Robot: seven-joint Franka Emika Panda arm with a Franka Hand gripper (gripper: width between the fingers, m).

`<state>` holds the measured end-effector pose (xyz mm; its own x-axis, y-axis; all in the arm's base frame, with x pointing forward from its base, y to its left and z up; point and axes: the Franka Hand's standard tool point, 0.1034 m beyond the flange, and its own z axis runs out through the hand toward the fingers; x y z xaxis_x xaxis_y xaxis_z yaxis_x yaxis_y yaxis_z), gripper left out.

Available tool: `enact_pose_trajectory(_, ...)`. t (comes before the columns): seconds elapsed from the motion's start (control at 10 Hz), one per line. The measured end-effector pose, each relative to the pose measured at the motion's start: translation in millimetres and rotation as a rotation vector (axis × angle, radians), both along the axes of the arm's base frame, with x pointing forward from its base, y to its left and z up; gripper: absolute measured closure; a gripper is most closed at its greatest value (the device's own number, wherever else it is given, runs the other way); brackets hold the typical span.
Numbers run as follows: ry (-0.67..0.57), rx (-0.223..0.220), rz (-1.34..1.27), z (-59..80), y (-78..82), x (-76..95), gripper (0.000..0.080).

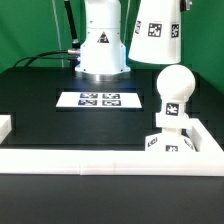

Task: Assemble lamp

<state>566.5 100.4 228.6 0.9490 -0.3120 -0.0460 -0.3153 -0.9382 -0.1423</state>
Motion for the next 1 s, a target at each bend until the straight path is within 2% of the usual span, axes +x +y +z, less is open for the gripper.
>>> enact_pose_trajectory(0.2,-0.015,0.006,0.001,1.2,9.6,17.7,0.0755)
enact_pose_trajectory(0.5,-0.021,0.006,0.01,-4.9,19.0,28.3,0.0755)
enact_pose_trajectory(0.9,-0.042,-0.009,0.02,-34.1,26.3,33.9,0.0755)
enact_pose_trajectory(1.0,-0.044,-0.011,0.023,-37.8,26.4,34.7,0.0755)
